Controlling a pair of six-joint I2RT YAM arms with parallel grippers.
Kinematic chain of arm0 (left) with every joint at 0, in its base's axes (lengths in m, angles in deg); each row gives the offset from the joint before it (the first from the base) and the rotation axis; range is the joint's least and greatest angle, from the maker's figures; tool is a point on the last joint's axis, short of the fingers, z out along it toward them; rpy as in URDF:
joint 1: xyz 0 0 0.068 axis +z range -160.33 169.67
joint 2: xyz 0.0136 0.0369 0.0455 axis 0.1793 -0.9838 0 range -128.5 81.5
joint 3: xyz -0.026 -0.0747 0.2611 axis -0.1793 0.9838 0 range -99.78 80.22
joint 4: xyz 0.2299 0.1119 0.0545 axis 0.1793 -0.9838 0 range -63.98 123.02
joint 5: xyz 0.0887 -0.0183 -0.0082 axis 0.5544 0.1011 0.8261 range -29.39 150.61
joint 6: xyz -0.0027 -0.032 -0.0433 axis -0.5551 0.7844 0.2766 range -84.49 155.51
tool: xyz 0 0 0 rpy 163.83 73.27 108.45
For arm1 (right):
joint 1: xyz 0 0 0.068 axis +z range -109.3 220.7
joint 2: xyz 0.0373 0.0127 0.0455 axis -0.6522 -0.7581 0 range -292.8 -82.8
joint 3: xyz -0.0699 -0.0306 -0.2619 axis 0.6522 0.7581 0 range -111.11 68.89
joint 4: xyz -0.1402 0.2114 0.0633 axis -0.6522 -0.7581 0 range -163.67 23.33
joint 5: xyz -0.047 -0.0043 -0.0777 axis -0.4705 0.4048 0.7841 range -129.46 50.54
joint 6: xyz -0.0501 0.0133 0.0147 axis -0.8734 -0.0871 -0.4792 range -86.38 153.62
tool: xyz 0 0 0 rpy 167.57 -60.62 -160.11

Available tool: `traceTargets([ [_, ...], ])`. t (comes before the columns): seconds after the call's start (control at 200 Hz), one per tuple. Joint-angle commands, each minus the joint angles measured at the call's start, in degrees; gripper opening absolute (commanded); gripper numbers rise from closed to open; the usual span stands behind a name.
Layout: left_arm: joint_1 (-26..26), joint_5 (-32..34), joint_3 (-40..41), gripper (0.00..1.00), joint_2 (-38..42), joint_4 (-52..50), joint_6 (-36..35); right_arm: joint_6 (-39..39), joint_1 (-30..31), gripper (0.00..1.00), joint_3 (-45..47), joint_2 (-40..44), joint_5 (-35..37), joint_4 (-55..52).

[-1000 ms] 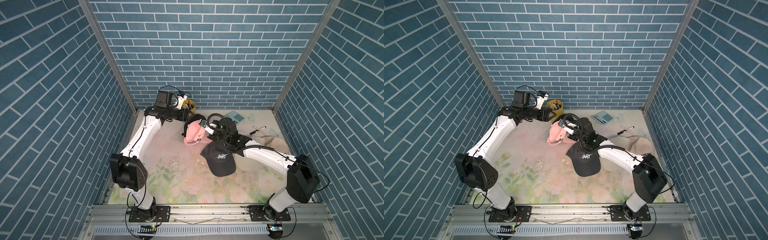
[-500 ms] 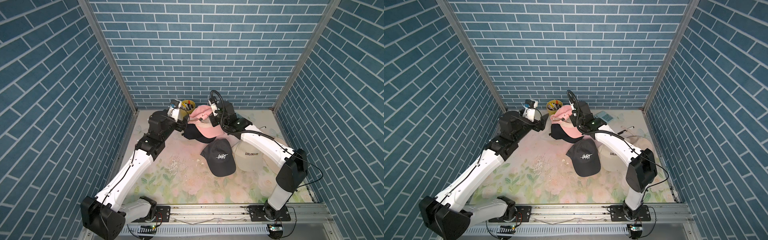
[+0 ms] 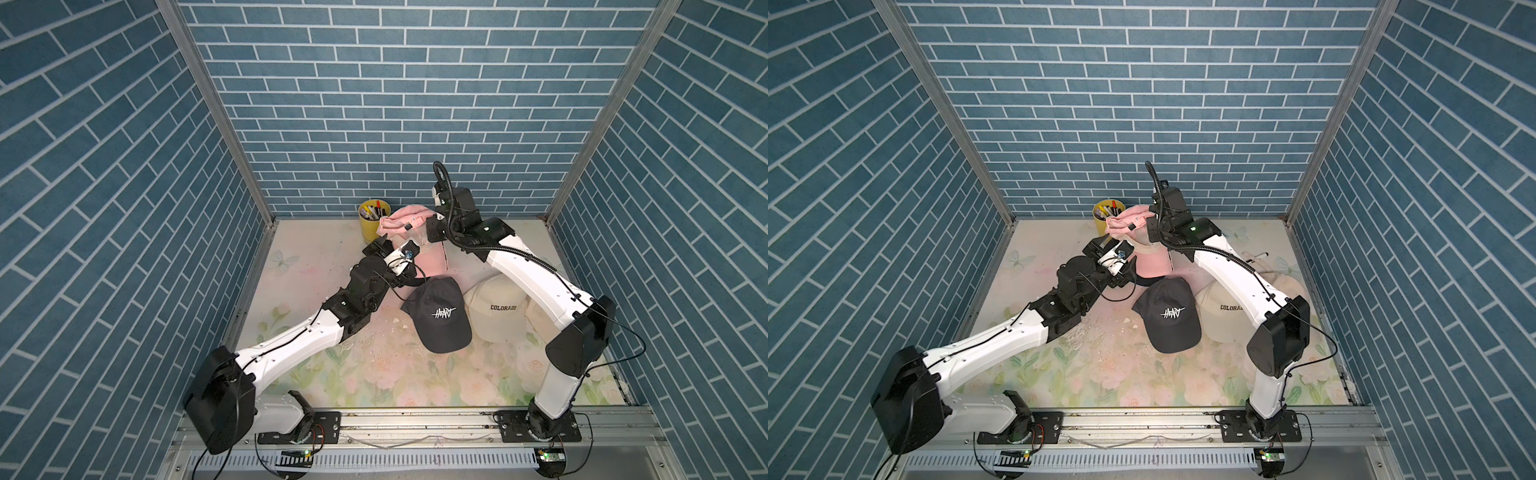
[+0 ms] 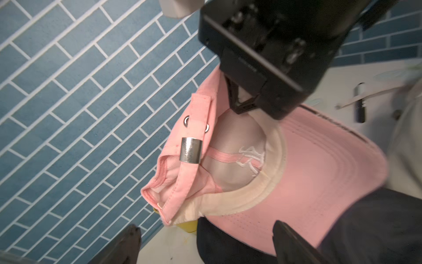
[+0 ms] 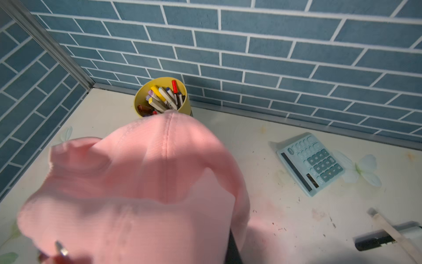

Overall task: Open the adjustable buckle of the baseball cap
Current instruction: Pick up the baseball cap from the center of the board.

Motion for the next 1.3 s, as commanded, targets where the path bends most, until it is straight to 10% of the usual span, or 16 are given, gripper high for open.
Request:
traceTargets([
  [0.0, 0.16, 9.10, -3.17, 0.99, -3.19, 10.56, -4.21, 5.65, 0.04, 0.00, -1.84, 0.87, -2.38, -2.02],
  [0.525, 7.78, 4.79, -10.31, 0.92, -10.09, 8.61, -2.27, 5.11, 0.04, 0.00, 0.51, 3.27, -10.43, 0.66],
  [1.015, 9.84, -11.84, -12.07, 0.17, -4.40, -1.50, 0.32, -7.14, 0.13, 0.00, 10.08, 6.16, -13.60, 9.97],
  [1.295, 10.48, -16.38, -18.90, 0.00, -5.11, -12.98, 8.11, -19.36, 1.18, 0.36, 23.49, 11.52, -16.86, 32.30],
])
